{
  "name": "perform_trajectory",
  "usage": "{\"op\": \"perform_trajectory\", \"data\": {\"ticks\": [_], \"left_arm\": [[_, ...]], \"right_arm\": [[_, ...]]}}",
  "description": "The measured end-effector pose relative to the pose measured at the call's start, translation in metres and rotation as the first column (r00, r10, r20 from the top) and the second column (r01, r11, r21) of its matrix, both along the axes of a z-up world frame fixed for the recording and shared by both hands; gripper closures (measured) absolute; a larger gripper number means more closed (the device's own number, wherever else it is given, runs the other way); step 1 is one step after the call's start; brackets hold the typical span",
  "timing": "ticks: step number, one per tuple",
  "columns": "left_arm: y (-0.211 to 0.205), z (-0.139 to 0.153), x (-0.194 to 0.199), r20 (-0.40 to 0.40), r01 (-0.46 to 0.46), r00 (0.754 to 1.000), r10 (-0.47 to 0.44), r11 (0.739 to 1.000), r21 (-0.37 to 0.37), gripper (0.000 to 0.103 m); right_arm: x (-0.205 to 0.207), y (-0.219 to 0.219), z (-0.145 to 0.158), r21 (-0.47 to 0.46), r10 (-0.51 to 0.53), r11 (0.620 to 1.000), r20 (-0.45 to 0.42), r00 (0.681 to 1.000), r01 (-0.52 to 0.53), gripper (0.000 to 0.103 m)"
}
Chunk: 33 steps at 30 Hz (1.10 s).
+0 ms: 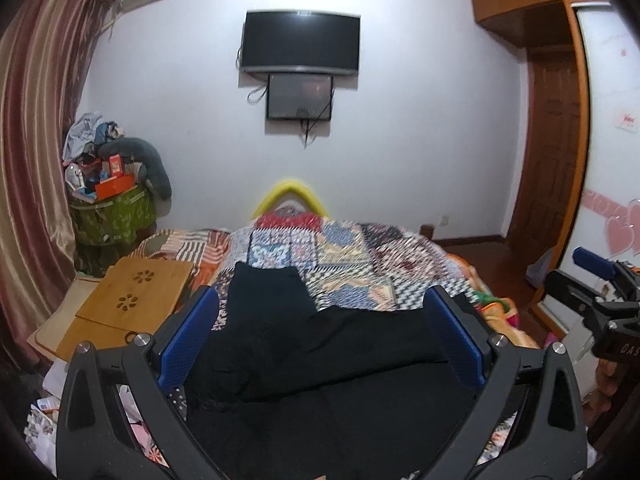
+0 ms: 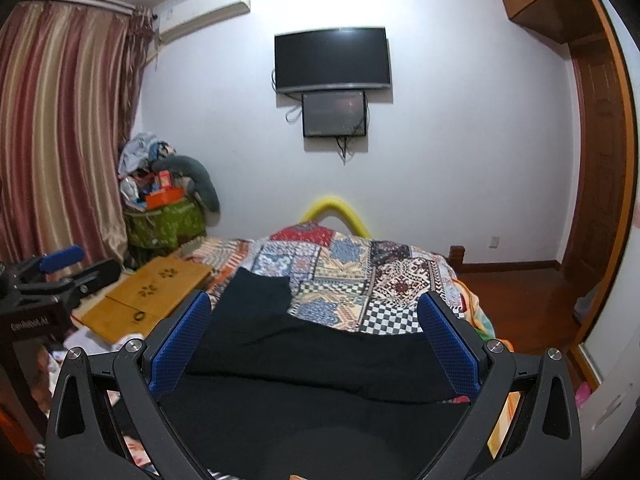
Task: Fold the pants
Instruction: 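Lower both tools onto the pants waistband and close both grippers on it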
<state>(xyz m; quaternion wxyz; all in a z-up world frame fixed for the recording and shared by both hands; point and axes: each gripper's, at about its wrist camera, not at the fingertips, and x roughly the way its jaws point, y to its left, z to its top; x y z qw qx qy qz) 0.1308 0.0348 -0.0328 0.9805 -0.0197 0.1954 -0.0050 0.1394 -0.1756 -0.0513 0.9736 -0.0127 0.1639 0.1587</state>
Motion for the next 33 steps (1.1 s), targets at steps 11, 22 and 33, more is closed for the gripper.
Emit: {"op": "perform_trajectory", "data": {"ticks": [11, 22, 33], "left_arm": [[0.073, -0.074, 0.145, -0.228, -0.109, 0.968, 0.103, 0.994, -0.014, 0.000], [0.155, -0.201, 0.245, -0.536, -0.206, 0.824, 0.184, 0.978, 0.019, 0.000], [0.192, -0.275, 0.279, -0.686, -0.184, 0.716, 0.129, 0.983, -0.007, 0.028]], "right_arm": [[0.102, -0.001, -0.054, -0.122, 0.017, 0.992, -0.165, 0.986, -0.038, 0.001], [0.189, 0.002, -0.131, -0.230, 0.050, 0.961, -0.391, 0.919, -0.150, 0.001], [0.270, 0.013, -0.179, -0.220, 0.094, 0.945, -0.528, 0.844, -0.243, 0.001]]}}
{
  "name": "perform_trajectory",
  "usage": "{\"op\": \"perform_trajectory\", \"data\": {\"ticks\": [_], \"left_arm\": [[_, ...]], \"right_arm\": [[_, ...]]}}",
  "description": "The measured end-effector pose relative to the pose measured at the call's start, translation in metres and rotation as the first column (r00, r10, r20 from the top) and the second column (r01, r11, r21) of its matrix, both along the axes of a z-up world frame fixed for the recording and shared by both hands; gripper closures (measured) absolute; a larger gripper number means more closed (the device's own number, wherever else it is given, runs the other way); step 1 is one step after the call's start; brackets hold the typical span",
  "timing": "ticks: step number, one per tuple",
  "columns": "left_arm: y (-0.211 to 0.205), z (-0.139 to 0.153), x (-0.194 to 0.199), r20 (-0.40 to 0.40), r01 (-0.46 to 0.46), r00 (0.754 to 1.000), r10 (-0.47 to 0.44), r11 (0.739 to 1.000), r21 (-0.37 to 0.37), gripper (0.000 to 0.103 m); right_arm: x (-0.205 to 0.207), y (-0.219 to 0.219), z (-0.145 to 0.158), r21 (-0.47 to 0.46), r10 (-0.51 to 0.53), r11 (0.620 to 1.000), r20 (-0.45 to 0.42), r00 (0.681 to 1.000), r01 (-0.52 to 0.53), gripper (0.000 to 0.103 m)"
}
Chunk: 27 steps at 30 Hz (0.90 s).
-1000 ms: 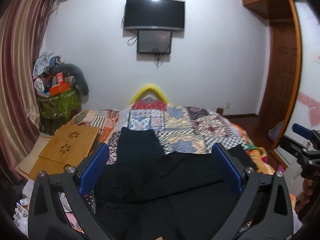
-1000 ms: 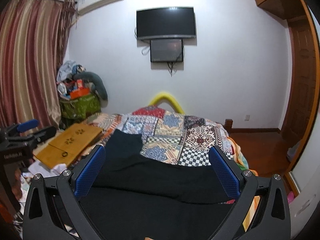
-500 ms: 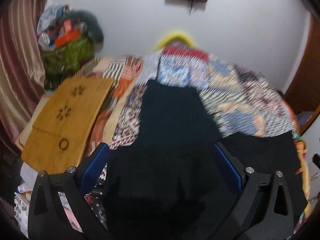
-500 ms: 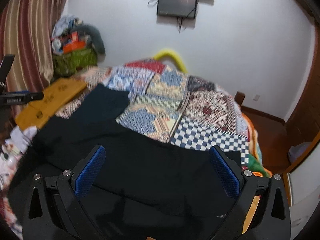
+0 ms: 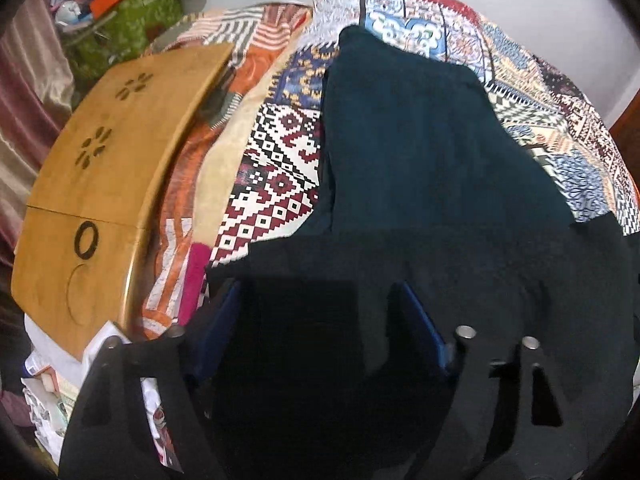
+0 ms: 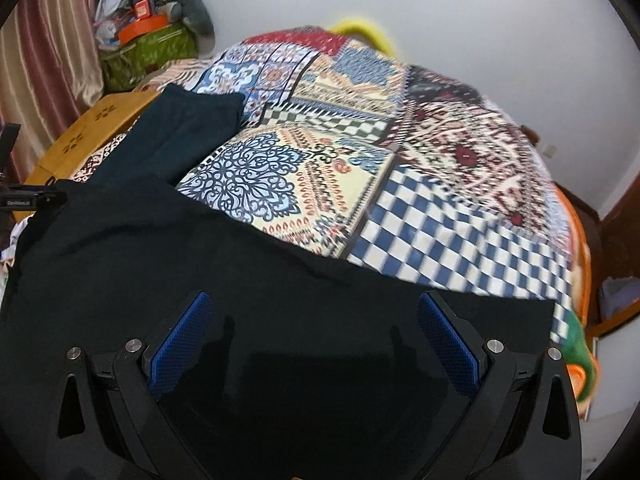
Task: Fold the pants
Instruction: 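Lower both tools onto the pants waistband and close both grippers on it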
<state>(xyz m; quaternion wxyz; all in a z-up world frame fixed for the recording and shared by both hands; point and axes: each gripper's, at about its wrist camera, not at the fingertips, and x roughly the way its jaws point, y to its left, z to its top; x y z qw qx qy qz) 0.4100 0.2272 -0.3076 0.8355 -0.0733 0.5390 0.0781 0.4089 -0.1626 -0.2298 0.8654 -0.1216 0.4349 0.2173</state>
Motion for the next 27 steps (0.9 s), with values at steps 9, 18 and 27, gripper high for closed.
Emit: {"op": "perform_trajectory", "data": {"ticks": [9, 18, 27], "left_arm": [[-0.006, -0.001, 0.012, 0.027, 0.057, 0.998, -0.059, 0.998, 0.039, 0.042], [0.011, 0.005, -0.002, 0.016, 0.031, 0.999, -0.032, 0.999, 0.035, 0.088], [0.003, 0.039, -0.020, 0.092, 0.036, 0.995, -0.042, 0.998, 0.059, 0.099]], "right_arm": [[0.029, 0.030, -0.029, -0.037, 0.102, 0.994, -0.061, 0.993, -0.104, 0.008], [0.023, 0.030, -0.031, 0.045, 0.116, 0.993, -0.086, 0.989, -0.113, 0.054], [0.007, 0.029, -0.018, 0.036, 0.084, 0.996, -0.074, 0.994, -0.082, 0.096]]}}
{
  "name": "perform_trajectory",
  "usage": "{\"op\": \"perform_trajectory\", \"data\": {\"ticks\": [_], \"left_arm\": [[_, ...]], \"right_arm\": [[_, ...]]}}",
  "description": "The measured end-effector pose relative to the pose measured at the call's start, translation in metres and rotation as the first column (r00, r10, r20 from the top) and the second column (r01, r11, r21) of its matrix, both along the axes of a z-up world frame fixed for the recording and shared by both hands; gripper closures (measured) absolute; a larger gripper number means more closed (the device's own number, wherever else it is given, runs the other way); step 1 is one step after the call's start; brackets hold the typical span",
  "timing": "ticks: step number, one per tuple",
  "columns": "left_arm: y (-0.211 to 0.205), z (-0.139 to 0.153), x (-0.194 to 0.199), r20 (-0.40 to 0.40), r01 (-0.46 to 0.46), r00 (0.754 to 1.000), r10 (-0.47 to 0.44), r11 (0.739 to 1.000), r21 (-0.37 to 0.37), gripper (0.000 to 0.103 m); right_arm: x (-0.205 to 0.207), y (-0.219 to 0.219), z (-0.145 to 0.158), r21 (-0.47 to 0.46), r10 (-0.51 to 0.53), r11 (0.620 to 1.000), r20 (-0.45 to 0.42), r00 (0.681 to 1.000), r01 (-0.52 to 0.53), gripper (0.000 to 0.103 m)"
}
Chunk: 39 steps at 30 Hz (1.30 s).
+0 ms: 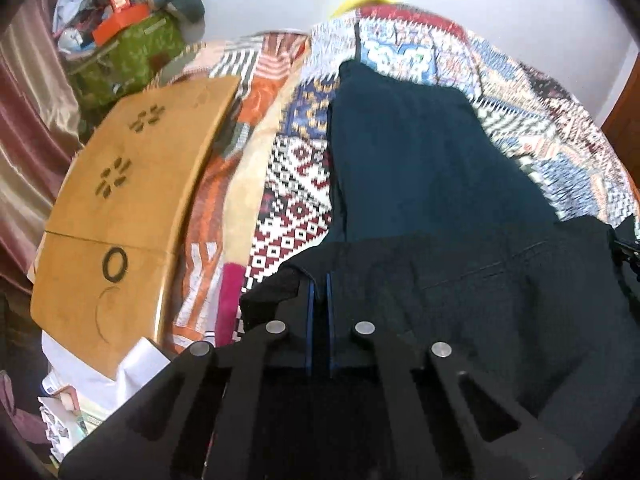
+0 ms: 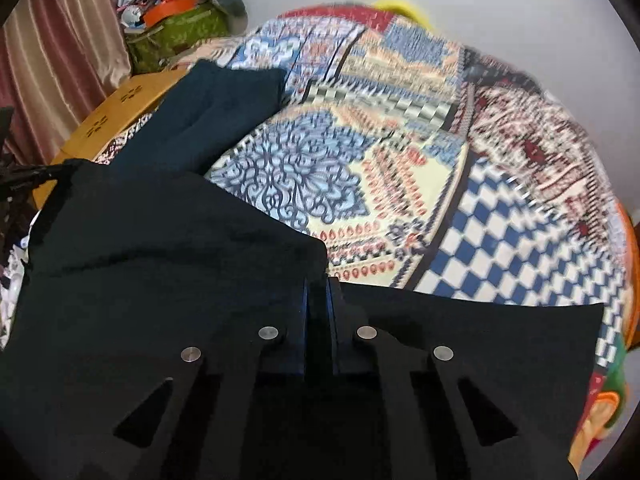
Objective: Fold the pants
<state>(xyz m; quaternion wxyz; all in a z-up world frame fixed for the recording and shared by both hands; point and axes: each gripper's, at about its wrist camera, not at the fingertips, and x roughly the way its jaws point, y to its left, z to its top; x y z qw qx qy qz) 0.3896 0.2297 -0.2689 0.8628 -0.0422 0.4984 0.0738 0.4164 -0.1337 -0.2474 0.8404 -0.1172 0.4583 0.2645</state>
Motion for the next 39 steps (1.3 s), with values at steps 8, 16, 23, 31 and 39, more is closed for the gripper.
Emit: {"op": "perform_trajectory", "data": {"ticks": [8, 16, 23, 31, 39], "left_arm": [[-0.007, 0.065, -0.038, 0.111, 0.027, 0.994, -0.023, 0.999, -0.032, 0.099], [-0.026, 0.107, -0.101, 0.184, 0.065, 0.981, -0.062, 0.998, -0.011, 0.099], [-0.033, 0.110, -0.165, 0.216, 0.067, 0.974, -0.064, 0.998, -0.007, 0.100], [-0.031, 0.095, -0.229, 0.213, 0.046, 0.976, -0.040, 0.999, -0.026, 0.100], [-0.020, 0.062, -0.267, 0.140, 0.014, 0.990, -0.003, 0.997, -0.074, 0.100]], "right_arm": [[-0.031, -0.020, 0.053, 0.061, -0.040, 0.997, 0.066, 0.997, 0.036, 0.096], [-0.088, -0.032, 0.096, 0.070, -0.042, 0.997, 0.142, 0.989, 0.033, 0.096], [-0.142, -0.044, 0.112, 0.116, -0.052, 0.993, 0.160, 0.986, 0.034, 0.096], [-0.201, -0.051, 0.109, 0.144, -0.047, 0.989, 0.151, 0.987, 0.025, 0.096], [-0.249, -0.058, 0.082, 0.177, -0.066, 0.983, 0.100, 0.993, 0.047, 0.096]]}}
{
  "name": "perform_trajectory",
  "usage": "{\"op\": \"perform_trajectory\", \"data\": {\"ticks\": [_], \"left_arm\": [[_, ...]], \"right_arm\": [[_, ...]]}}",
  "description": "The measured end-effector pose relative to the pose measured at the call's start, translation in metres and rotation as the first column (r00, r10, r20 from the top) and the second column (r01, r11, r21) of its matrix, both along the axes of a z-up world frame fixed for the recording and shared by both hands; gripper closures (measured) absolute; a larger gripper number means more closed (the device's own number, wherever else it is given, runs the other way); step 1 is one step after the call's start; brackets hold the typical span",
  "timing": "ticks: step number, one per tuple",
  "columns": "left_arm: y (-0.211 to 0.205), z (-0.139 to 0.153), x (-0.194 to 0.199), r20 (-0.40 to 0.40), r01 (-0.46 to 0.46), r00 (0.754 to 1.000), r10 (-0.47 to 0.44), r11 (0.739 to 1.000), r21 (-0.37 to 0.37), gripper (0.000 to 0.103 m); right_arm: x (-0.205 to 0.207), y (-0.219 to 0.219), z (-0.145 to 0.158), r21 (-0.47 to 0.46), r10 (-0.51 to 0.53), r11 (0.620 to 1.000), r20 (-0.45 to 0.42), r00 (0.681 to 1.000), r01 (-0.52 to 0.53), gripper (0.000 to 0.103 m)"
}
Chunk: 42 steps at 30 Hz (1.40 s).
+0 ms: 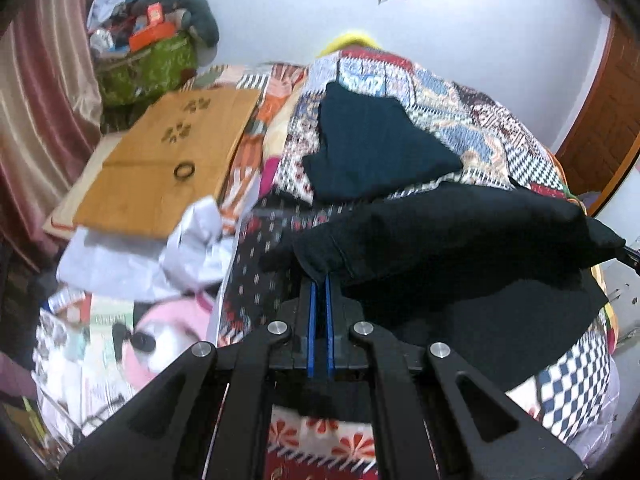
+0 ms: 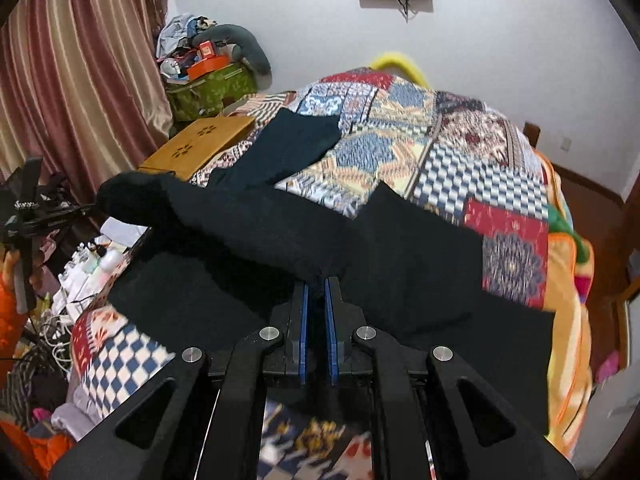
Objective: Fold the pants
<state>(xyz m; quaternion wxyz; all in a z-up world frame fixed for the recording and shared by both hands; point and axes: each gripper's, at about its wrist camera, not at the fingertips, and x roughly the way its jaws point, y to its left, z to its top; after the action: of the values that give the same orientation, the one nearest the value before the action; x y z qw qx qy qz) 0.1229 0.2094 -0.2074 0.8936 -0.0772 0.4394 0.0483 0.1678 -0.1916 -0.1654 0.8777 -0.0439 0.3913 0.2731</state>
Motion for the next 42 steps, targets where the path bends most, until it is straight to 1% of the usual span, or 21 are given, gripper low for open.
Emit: {"op": "perform_trajectory", "data": {"ticks": [3, 5, 8, 11, 13, 14, 15, 16, 17, 18, 19, 20, 22, 24, 27, 28, 29, 34, 39, 42], "left_arm": [[0.004, -0.014, -0.012, -0.043, -0.004, 0.999, 0.003, 1.000, -0.022, 0.100], [0.005, -0.020, -0.018, -0.065, -0.013, 0.998, 0.013, 1.000, -0.007, 0.100], [0.004, -0.019, -0.020, -0.073, -0.019, 0.997, 0.020, 1.000, 0.020, 0.100], [0.002, -0.012, -0.014, -0.067, -0.013, 0.998, 0.015, 0.999, 0.037, 0.098], [-0.002, -0.006, -0.005, -0.057, -0.008, 0.998, 0.011, 0.999, 0.051, 0.090], [-0.003, -0.004, 0.001, -0.053, -0.007, 0.999, 0.010, 0.998, 0.055, 0.087], [-0.006, -0.001, 0.008, -0.047, -0.006, 0.999, 0.009, 0.998, 0.055, 0.082], [-0.007, 0.001, 0.014, -0.043, -0.004, 0.999, 0.006, 0.999, 0.051, 0.077], [-0.009, 0.002, 0.020, -0.039, 0.001, 0.999, 0.000, 0.999, 0.045, 0.075], [-0.013, 0.004, 0.029, -0.036, 0.009, 0.999, -0.007, 0.999, 0.040, 0.072], [-0.016, 0.005, 0.036, -0.035, 0.013, 0.999, -0.011, 0.999, 0.040, 0.066], [-0.020, 0.006, 0.045, -0.033, 0.017, 0.999, -0.016, 0.999, 0.043, 0.062], [-0.027, 0.008, 0.059, -0.025, 0.024, 0.999, -0.022, 0.998, 0.050, 0.044], [-0.033, 0.009, 0.077, -0.018, 0.026, 1.000, -0.025, 0.998, 0.058, 0.036], [-0.040, 0.006, 0.100, -0.028, 0.039, 0.999, -0.037, 0.998, 0.057, 0.033], [-0.042, 0.002, 0.111, -0.040, 0.042, 0.998, -0.040, 0.997, 0.058, 0.030], [-0.043, 0.000, 0.117, -0.047, 0.043, 0.998, -0.040, 0.997, 0.061, 0.028], [-0.054, -0.016, 0.150, -0.060, 0.062, 0.997, -0.055, 0.989, 0.134, 0.028], [-0.058, -0.035, 0.175, -0.097, 0.095, 0.992, -0.084, 0.990, 0.104, 0.027], [-0.062, -0.045, 0.187, -0.113, 0.107, 0.989, -0.096, 0.989, 0.097, 0.027]], "right_arm": [[-0.010, -0.010, -0.006, 0.026, -0.010, 1.000, -0.026, 1.000, 0.011, 0.096], [-0.015, -0.016, -0.007, 0.027, -0.025, 0.999, -0.036, 0.999, 0.026, 0.096], [-0.019, -0.025, -0.003, 0.019, -0.059, 0.998, -0.034, 0.998, 0.060, 0.096], [-0.012, -0.033, 0.005, -0.004, -0.093, 0.996, -0.020, 0.995, 0.093, 0.096], [-0.003, -0.037, 0.009, -0.011, -0.113, 0.993, -0.014, 0.993, 0.113, 0.094], [0.001, -0.038, 0.010, -0.014, -0.121, 0.993, -0.012, 0.993, 0.121, 0.090], [0.008, -0.039, 0.011, -0.014, -0.130, 0.991, -0.010, 0.992, 0.129, 0.087], [0.013, -0.039, 0.012, -0.013, -0.132, 0.991, -0.008, 0.991, 0.132, 0.081], [0.017, -0.038, 0.012, -0.011, -0.131, 0.991, -0.005, 0.991, 0.131, 0.076], [0.023, -0.036, 0.013, -0.011, -0.130, 0.991, 0.000, 0.991, 0.130, 0.073], [0.030, -0.033, 0.014, -0.017, -0.128, 0.992, 0.004, 0.992, 0.128, 0.067], [0.035, -0.031, 0.014, -0.024, -0.126, 0.992, 0.008, 0.992, 0.126, 0.062], [0.050, -0.024, 0.013, -0.037, -0.121, 0.992, 0.011, 0.993, 0.121, 0.058], [0.066, -0.017, 0.010, -0.051, -0.114, 0.992, 0.002, 0.993, 0.114, 0.057], [0.090, -0.007, 0.003, -0.054, -0.095, 0.994, -0.030, 0.995, 0.093, 0.055], [0.100, -0.003, -0.002, -0.057, -0.092, 0.994, -0.046, 0.995, 0.090, 0.054], [0.107, 0.002, -0.005, -0.059, -0.093, 0.994, -0.056, 0.994, 0.089, 0.052], [0.139, 0.019, -0.026, -0.067, -0.064, 0.996, -0.098, 0.993, 0.057, 0.052], [0.173, 0.038, -0.052, -0.109, -0.039, 0.994, -0.148, 0.988, 0.023, 0.052], [0.193, 0.049, -0.070, -0.122, -0.029, 0.992, -0.208, 0.978, 0.003, 0.052]]}}
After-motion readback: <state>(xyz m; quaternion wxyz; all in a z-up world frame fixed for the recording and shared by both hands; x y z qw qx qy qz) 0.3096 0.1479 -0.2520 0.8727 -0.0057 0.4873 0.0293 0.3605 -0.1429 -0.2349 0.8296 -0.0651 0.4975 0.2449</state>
